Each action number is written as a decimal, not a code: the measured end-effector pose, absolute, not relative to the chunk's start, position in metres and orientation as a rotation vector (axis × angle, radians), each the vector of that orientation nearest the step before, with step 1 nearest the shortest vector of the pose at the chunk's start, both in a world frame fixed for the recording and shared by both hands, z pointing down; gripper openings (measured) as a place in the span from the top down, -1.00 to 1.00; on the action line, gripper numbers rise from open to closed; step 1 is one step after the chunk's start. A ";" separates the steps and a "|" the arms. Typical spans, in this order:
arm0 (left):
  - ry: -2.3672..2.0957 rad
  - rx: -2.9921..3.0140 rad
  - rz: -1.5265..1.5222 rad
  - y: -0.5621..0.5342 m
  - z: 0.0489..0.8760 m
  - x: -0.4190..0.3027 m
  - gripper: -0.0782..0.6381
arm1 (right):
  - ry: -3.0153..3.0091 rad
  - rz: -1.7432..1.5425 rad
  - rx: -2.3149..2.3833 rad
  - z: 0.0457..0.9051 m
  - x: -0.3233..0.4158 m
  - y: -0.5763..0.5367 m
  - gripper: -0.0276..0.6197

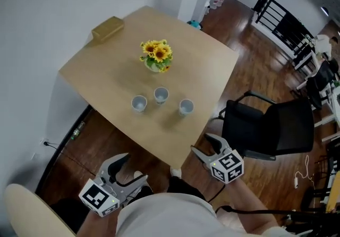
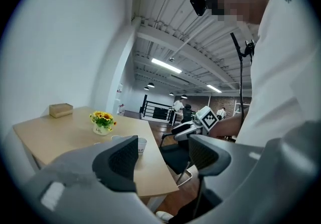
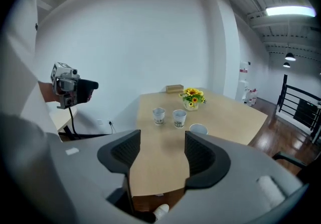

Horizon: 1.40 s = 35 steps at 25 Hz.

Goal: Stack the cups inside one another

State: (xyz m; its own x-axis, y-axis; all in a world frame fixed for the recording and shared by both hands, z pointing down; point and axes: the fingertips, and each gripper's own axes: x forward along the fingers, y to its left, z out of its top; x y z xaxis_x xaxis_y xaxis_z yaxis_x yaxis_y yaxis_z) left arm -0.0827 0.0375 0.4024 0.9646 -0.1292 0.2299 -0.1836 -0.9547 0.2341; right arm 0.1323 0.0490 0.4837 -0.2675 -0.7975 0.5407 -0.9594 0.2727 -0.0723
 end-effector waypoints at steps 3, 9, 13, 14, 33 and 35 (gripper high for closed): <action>-0.236 2.833 0.269 0.030 0.402 -0.072 -0.10 | -2.100 0.542 1.581 0.500 0.151 0.018 -0.03; -0.283 2.829 0.292 0.016 0.397 -0.059 -0.11 | -1.996 0.574 1.508 0.559 0.189 -0.050 -0.16; -0.369 2.815 0.323 0.001 0.400 -0.055 -0.11 | -1.925 0.598 1.461 0.596 0.213 -0.083 -0.26; -0.390 2.807 0.324 -0.002 0.400 -0.054 -0.11 | -1.922 0.607 1.450 0.602 0.216 -0.090 -0.28; -0.491 2.752 0.361 -0.025 0.405 -0.018 -0.11 | -2.018 0.637 1.294 0.613 0.223 -0.132 -0.22; -0.488 2.755 0.350 -0.026 0.404 -0.016 -0.11 | -2.038 0.618 1.290 0.598 0.222 -0.134 -0.22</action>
State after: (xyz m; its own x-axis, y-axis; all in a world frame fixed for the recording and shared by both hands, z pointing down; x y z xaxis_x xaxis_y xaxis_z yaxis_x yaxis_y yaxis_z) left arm -0.0156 -0.0261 0.4045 0.9116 -0.2904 0.2911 -0.3688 -0.8904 0.2668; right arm 0.2217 -0.1341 0.5981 -0.3136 -0.6106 0.7272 -0.9116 0.4081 -0.0504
